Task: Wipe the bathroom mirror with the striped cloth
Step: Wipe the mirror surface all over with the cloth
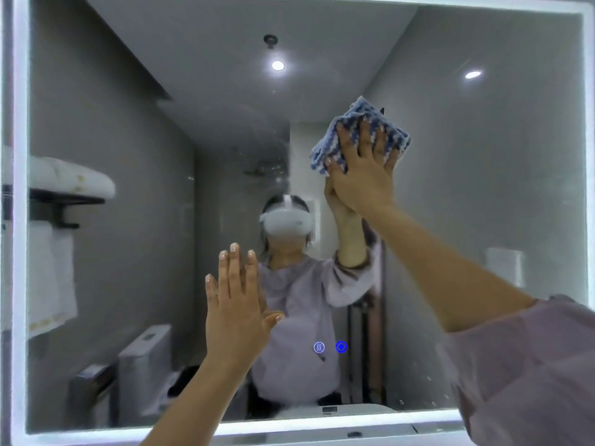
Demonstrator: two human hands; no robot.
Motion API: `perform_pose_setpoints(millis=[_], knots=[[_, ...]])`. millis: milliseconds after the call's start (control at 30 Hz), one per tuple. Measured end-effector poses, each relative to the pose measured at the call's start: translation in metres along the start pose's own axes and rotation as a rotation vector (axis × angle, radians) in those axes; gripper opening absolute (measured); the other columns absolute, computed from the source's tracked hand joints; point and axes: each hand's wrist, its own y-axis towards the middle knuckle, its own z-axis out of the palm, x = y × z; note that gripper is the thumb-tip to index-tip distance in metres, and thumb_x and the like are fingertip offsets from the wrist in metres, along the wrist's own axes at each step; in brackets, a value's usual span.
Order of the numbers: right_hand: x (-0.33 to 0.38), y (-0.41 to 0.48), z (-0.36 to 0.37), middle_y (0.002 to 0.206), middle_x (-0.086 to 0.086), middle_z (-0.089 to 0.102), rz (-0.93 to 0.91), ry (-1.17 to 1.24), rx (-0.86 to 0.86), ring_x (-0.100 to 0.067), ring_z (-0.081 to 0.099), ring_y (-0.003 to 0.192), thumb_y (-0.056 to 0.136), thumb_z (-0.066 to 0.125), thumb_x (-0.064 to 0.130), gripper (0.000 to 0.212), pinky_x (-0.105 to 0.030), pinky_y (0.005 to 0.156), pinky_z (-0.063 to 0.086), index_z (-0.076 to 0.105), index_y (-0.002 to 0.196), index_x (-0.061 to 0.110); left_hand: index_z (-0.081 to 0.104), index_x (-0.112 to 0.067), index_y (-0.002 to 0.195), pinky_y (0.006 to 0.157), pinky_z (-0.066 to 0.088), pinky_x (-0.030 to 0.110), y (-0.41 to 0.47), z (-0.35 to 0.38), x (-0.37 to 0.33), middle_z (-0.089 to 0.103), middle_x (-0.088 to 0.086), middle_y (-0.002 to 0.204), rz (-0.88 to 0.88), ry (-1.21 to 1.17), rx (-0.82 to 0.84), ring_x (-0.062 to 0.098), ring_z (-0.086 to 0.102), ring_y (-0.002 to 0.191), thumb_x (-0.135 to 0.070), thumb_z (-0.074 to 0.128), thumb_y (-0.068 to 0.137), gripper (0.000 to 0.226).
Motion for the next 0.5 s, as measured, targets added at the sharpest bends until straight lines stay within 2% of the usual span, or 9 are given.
perform_pose_setpoints(millis=[100, 200, 233, 367, 433, 500], knots=[[0.011, 0.0, 0.001, 0.16, -0.006, -0.014, -0.013, 0.007, -0.02, -0.032, -0.017, 0.145, 0.102, 0.025, 0.045, 0.059, -0.052, 0.113, -0.017, -0.004, 0.152, 0.034, 0.015, -0.004, 0.147, 0.107, 0.028, 0.058, 0.0, 0.001, 0.0, 0.01, 0.022, 0.155, -0.008, -0.005, -0.005, 0.038, 0.012, 0.142, -0.064, 0.069, 0.057, 0.121], [0.019, -0.018, 0.015, 0.161, -0.007, -0.01, -0.203, -0.08, -0.048, -0.031, -0.015, 0.146, 0.1, 0.026, 0.047, 0.059, -0.046, 0.108, -0.026, -0.001, 0.152, 0.034, 0.016, -0.003, 0.147, 0.106, 0.029, 0.058, -0.001, 0.0, 0.001, 0.012, 0.023, 0.154, -0.004, -0.007, -0.014, 0.039, 0.014, 0.142, -0.063, 0.071, 0.056, 0.122], [0.023, -0.029, 0.022, 0.161, -0.008, -0.005, -0.281, -0.108, -0.056, -0.032, -0.011, 0.146, 0.1, 0.026, 0.048, 0.059, -0.046, 0.11, -0.024, 0.003, 0.152, 0.033, 0.016, -0.004, 0.147, 0.107, 0.029, 0.058, -0.001, -0.001, 0.001, 0.012, 0.023, 0.154, -0.005, -0.008, -0.012, 0.039, 0.014, 0.142, -0.063, 0.071, 0.056, 0.122], [0.031, -0.069, 0.04, 0.159, -0.007, 0.021, -0.496, -0.119, -0.015, -0.033, 0.012, 0.146, 0.095, 0.028, 0.048, 0.057, -0.052, 0.116, 0.002, 0.027, 0.15, 0.031, 0.013, -0.005, 0.148, 0.108, 0.029, 0.058, -0.001, -0.001, 0.0, 0.009, 0.021, 0.155, -0.012, -0.018, -0.002, 0.038, 0.013, 0.143, -0.062, 0.072, 0.057, 0.122], [0.023, -0.067, 0.037, 0.157, -0.005, 0.027, -0.566, -0.127, 0.012, -0.031, 0.019, 0.145, 0.092, 0.029, 0.049, 0.058, -0.052, 0.116, 0.006, 0.032, 0.147, 0.032, 0.013, -0.005, 0.148, 0.108, 0.027, 0.057, -0.001, -0.002, -0.001, 0.008, 0.021, 0.155, -0.016, -0.024, 0.003, 0.037, 0.011, 0.143, -0.062, 0.073, 0.057, 0.122], [0.012, -0.051, 0.03, 0.158, -0.004, 0.024, -0.528, -0.143, 0.004, -0.031, 0.017, 0.146, 0.091, 0.028, 0.052, 0.06, -0.05, 0.116, 0.005, 0.03, 0.148, 0.033, 0.014, -0.005, 0.148, 0.108, 0.028, 0.057, 0.0, -0.003, -0.001, 0.008, 0.021, 0.155, -0.019, -0.027, 0.011, 0.037, 0.011, 0.143, -0.062, 0.073, 0.056, 0.122]])
